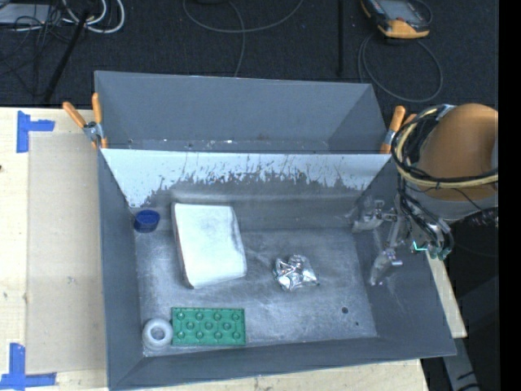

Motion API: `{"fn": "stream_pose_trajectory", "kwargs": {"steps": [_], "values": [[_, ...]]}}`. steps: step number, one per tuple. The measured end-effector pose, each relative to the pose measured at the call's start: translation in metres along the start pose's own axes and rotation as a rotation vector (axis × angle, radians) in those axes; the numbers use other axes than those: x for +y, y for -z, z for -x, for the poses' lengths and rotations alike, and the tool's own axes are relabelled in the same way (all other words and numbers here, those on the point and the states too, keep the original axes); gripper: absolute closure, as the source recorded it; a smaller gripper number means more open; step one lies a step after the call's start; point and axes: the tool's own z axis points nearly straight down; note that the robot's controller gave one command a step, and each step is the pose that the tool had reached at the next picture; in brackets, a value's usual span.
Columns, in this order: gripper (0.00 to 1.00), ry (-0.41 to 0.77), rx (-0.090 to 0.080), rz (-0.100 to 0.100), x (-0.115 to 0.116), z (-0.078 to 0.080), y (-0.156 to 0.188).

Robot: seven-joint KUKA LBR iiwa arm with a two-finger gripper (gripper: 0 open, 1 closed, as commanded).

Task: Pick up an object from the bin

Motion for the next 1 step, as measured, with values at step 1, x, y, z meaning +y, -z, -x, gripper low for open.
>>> {"fn": "stream_pose_trajectory", "kwargs": {"steps": [1], "values": [[0.0, 0.17, -0.009, -0.006, 0.0816, 0.0319, -0.0784]]}}
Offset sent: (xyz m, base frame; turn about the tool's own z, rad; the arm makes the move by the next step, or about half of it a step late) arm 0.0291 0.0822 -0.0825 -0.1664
